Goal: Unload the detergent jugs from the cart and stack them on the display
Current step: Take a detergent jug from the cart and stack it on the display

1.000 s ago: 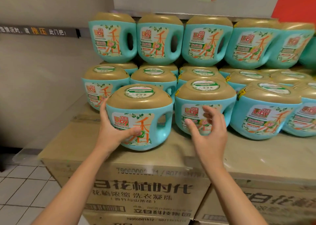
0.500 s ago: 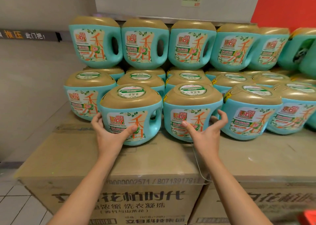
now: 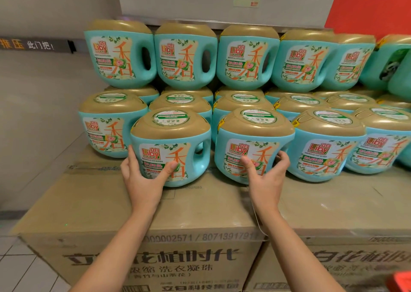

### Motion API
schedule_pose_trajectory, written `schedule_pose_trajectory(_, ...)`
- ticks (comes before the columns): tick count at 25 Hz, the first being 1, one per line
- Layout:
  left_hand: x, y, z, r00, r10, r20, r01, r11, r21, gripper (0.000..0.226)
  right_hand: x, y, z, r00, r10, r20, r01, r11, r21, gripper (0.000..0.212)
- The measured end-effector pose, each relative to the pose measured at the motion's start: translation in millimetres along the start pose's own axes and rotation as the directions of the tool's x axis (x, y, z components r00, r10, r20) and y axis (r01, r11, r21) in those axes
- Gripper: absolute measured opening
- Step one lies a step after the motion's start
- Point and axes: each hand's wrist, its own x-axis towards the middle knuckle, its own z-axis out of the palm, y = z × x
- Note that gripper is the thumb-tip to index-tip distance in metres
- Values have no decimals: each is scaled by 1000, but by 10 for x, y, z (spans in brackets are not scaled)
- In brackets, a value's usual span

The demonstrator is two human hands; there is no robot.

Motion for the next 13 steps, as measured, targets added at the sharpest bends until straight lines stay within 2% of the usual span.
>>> schedule_pose_trajectory(5,12,-5,-27,1000,-8,2,8,987,-160,109,-5,7,15,1000,-17,-3,17,999,-48,94)
schedule_pose_trajectory(8,-17,-29,-25,998,43,45,-35,985,-170,96,-9,7,7,1000,-15,9,16,998,-54,95)
schedule_pose_trajectory(13,-23,-13,-22,997,57,46,-49,987,-153,98,-13,4,-1,1000,-21,17,22,999,-34,93)
